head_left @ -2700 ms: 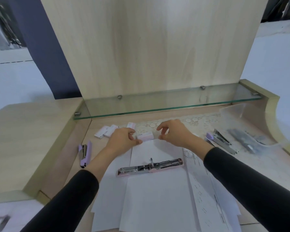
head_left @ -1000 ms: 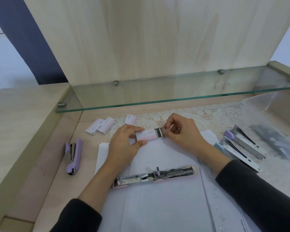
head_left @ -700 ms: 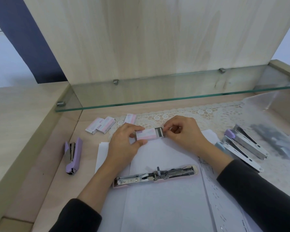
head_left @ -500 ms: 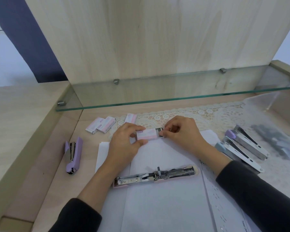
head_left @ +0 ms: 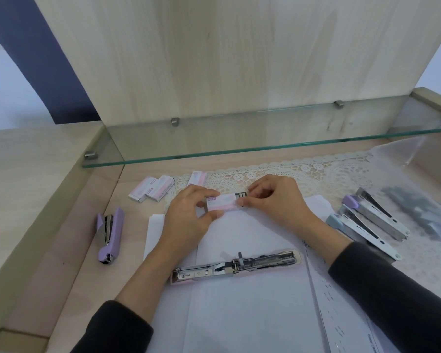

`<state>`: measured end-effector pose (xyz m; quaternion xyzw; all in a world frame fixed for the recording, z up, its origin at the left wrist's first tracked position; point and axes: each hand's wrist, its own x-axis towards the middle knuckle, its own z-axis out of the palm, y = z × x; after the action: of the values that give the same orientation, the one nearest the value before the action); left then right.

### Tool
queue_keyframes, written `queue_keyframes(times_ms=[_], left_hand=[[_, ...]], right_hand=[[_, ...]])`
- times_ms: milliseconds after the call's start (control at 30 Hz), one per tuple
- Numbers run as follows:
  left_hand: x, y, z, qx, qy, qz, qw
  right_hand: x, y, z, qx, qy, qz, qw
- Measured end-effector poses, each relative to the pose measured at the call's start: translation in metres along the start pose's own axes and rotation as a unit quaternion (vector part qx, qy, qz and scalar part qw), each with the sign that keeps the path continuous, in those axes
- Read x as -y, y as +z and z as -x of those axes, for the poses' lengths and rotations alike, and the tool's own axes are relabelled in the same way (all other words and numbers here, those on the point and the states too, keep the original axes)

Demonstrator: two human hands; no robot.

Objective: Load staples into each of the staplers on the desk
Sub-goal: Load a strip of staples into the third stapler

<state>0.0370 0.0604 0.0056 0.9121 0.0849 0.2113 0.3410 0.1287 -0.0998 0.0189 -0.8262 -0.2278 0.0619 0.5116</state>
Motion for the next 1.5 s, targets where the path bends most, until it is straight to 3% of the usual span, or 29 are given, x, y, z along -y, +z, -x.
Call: queue_keyframes(times_ms=[500, 900, 1033, 1200, 1500], left_hand=[[0.001, 0.0, 0.0, -0.002, 0.008, -0.004, 1.0], [0.001, 0.001, -0.001, 0.0, 0.01, -0.007, 1.0], [0.003, 0.001, 0.0, -0.003, 0.013, -0.002, 1.0], [0.002, 0.001, 0.0, -0.002, 0.018, 0.0, 1.0], [0.002, 0.001, 0.0, -0.002, 0.018, 0.006, 1.0]], right_hand=[[-0.003, 0.001, -0.004, 0.004, 0.019, 0.008, 1.0], [0.002, -0.009, 0.0, 0.043, 0.049, -0.122, 0.99], [0.003, -0.012, 0.003, 0.012, 0.029, -0.17, 0.985], [0.005, -0.011, 0.004, -0.037, 0.001, -0.163, 0.986], [0.006, -0.005, 0.007, -0.009, -0.06, -0.054, 0.997]])
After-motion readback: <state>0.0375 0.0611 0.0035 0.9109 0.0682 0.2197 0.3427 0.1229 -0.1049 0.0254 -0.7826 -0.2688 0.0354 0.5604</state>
